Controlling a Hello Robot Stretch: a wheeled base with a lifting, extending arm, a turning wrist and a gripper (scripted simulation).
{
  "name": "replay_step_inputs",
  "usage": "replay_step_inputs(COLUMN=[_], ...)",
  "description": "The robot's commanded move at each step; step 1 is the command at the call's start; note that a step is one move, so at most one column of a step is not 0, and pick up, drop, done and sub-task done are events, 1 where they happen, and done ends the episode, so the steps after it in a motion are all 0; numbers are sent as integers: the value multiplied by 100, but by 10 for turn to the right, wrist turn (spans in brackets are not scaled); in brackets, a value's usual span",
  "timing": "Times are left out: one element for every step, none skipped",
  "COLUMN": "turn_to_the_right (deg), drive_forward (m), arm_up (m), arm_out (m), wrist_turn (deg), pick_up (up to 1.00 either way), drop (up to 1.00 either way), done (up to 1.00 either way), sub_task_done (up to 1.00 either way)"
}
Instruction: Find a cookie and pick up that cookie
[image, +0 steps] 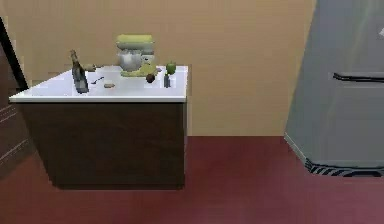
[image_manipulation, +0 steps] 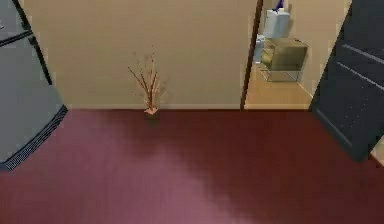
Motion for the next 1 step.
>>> replay_step_inputs(turn_to_the_right=[0], drive_forward=[80], arm_up=[0], arm_out=[0], wrist_turn=[0], pick_up=[0], drop=[0], done=[0], sub_task_done=[0])
